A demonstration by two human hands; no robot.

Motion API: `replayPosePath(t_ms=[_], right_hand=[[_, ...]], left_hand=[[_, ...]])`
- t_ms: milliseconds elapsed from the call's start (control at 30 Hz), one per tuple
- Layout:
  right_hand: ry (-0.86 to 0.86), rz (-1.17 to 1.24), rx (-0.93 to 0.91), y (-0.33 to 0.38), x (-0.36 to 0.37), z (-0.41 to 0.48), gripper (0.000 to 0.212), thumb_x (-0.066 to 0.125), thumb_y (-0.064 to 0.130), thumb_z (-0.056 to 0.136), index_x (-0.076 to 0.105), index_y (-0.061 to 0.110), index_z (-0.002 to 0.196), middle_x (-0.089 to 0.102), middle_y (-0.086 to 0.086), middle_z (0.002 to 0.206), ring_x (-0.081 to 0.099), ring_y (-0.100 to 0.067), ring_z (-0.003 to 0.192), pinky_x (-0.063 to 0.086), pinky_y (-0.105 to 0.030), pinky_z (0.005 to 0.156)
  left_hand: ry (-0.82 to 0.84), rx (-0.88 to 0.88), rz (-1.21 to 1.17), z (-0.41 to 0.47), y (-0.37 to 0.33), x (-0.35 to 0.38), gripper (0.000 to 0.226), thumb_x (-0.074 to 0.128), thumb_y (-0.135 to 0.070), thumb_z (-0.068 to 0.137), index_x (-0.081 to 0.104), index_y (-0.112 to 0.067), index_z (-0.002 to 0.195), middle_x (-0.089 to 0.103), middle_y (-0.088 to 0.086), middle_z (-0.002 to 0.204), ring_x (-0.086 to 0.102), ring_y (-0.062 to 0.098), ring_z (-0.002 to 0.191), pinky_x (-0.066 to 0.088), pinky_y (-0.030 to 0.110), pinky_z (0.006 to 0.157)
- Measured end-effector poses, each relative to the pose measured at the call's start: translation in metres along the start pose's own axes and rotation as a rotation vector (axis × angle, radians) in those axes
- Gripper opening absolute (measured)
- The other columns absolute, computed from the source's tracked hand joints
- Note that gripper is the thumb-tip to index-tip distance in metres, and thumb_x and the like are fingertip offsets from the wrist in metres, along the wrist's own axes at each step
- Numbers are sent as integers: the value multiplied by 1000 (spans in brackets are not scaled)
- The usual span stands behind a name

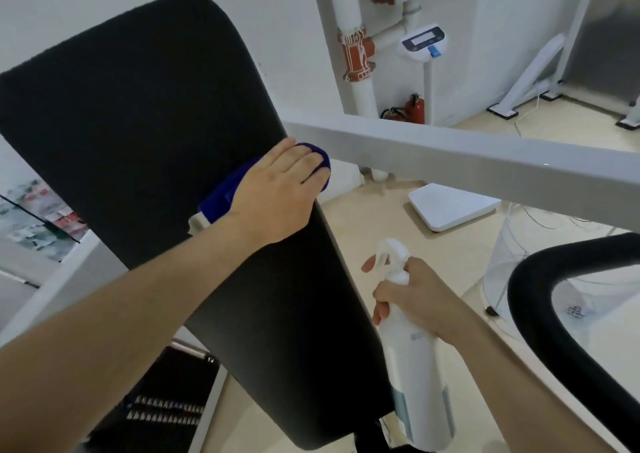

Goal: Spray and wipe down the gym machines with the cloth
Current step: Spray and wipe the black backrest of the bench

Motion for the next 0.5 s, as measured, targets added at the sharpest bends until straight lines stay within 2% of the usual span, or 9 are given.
replayPosePath(t_ms=[67,133,233,300,333,400,467,500], right_hand=[[12,58,-9,-4,0,4,26,53,-6,82,60,6,104,61,-14,57,69,-30,61,59,-37,72],[32,93,-3,-10,0,5,21,53,-7,82,61,1,99,59,-16,58,68,-32,61,60,-40,73],[75,102,32,-21,1,-1,13,56,-1,76,62,4,86,58,-15,56,67,-32,60,60,-40,70],[95,90,52,-31,2,-4,10,56,-1,76,62,5,81,58,-16,56,67,-33,60,59,-38,69],[98,80,60,-36,1,-5,10,56,-2,77,62,1,84,58,-16,56,67,-33,60,59,-38,69],[102,70,80,-44,-2,-9,23,56,-1,76,59,-6,98,58,-14,55,67,-33,60,60,-40,69],[123,83,83,-48,-6,-13,27,54,-5,80,58,0,106,57,-11,53,66,-33,59,58,-39,66],[133,77,79,-49,-7,-14,28,51,-9,82,58,3,106,55,-11,53,65,-33,59,58,-37,65]], left_hand=[[24,27,-41,0,-26,10,32,54,-15,85,70,-8,111,66,13,119,57,30,116,33,46,112],[106,135,-29,0,-48,21,34,46,-18,88,70,-11,110,66,10,119,56,27,116,30,45,114],[268,264,1,-10,-80,45,43,36,-25,94,58,-13,129,56,8,136,46,26,129,22,45,117],[349,325,-40,-31,-112,66,48,34,-27,98,44,-13,143,42,8,150,33,26,140,9,46,121],[386,366,-62,-46,-127,75,50,34,-26,99,37,-12,147,34,8,155,26,26,144,0,44,120],[434,495,-62,-77,-157,88,52,35,-22,101,28,-10,150,22,8,159,14,26,148,-10,41,115],[435,579,-61,-102,-162,94,55,41,-17,98,28,-12,151,17,8,160,10,25,149,-11,42,113],[395,577,-76,-109,-152,90,57,47,-16,95,32,-14,149,22,6,159,15,23,148,-8,44,113]])
Point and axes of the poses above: each hand's wrist, its own z-axis towards the middle knuckle, its own x-axis out of the palm, y = z × x, the point moved 4 cm from there along z, towards the middle knuckle
